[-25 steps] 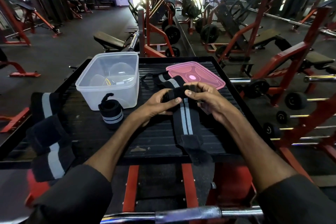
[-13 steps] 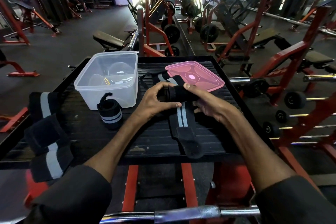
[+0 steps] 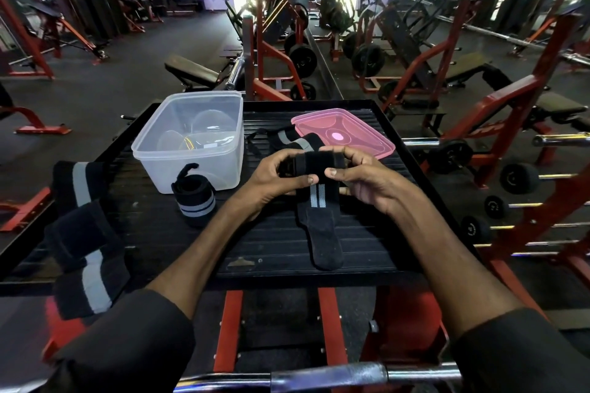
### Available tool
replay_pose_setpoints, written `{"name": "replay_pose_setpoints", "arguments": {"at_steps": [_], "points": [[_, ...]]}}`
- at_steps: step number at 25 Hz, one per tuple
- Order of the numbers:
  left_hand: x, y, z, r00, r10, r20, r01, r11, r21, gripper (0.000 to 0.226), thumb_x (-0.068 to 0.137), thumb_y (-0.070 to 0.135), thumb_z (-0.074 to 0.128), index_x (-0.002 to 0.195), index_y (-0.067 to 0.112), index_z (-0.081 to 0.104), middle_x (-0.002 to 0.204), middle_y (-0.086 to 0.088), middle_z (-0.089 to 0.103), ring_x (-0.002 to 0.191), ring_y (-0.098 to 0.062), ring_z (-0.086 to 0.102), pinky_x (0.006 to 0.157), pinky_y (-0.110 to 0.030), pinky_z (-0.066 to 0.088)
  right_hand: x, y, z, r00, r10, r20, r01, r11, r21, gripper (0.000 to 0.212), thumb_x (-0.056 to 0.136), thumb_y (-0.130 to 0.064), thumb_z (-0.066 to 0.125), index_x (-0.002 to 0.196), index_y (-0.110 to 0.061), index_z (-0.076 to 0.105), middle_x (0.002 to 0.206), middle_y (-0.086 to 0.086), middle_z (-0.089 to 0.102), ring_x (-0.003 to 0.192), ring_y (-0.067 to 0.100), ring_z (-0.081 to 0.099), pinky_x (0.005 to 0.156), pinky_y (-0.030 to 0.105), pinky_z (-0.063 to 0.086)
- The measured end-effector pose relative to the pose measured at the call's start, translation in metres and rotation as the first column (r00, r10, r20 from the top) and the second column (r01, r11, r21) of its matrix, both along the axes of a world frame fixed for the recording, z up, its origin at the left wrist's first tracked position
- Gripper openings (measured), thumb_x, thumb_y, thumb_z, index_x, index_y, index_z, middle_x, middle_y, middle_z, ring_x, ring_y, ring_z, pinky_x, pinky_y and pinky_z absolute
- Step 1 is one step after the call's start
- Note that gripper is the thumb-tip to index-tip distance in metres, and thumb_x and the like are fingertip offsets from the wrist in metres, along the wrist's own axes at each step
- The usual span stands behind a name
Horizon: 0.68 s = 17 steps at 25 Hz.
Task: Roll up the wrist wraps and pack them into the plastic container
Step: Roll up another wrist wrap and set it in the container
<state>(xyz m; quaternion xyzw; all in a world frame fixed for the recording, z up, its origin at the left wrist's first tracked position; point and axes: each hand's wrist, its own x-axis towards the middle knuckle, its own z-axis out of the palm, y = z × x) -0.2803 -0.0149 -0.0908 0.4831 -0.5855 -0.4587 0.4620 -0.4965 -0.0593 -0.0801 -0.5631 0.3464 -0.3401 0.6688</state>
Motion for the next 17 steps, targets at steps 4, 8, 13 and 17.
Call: {"name": "replay_pose_setpoints", "arguments": {"at_steps": [4,8,13,17], "points": [[-0.0023,-0.0006,-0.0008,0.999,0.038,0.035,-0.033,0.988,-0.150,0.052,0.072,0.008,0.089,0.119,0.015,0.067,0.115,0.004,0.071,0.104,-0.002,0.067,0.090,-0.021,0.054,-0.0052,-0.0015,0.0048,0.994,0.036,0.100,-0.048,0.992,0.117,0.056,0.083,-0.022,0.072,0.137,-0.024,0.060,0.120,-0.001,0.071,0.104,0.015,0.069,0.095,0.040,0.054],[-0.0013,-0.0029,-0.0011,0.996,0.091,0.024,-0.080,0.957,-0.278,0.053,0.069,0.005,0.090,0.116,0.015,0.067,0.119,0.005,0.069,0.110,-0.002,0.065,0.097,-0.021,0.050,0.0029,0.0013,0.0009,0.982,0.045,-0.181,-0.042,0.999,0.022,0.075,0.071,-0.067,0.077,0.129,-0.023,0.062,0.114,0.004,0.070,0.095,0.017,0.061,0.096,0.041,0.048],[0.0025,-0.0016,0.0012,0.997,-0.051,-0.061,0.049,0.998,-0.037,0.058,0.084,0.013,0.081,0.136,0.023,0.058,0.132,-0.002,0.066,0.116,-0.016,0.066,0.087,-0.031,0.057,0.0009,0.0004,0.0013,0.999,-0.034,-0.029,0.034,0.999,-0.015,0.041,0.085,-0.033,0.075,0.123,-0.019,0.065,0.101,-0.002,0.078,0.091,0.014,0.074,0.074,0.030,0.058],[0.0013,0.0004,0.0007,0.981,-0.116,-0.155,0.139,0.980,0.145,0.046,0.092,0.029,0.070,0.136,0.025,0.055,0.127,0.000,0.070,0.113,-0.017,0.070,0.076,-0.033,0.060,0.0019,0.0038,0.0012,0.998,-0.065,-0.016,0.064,0.997,-0.052,0.040,0.085,0.001,0.073,0.118,-0.021,0.066,0.097,-0.007,0.076,0.087,0.008,0.073,0.069,0.023,0.055]]}}
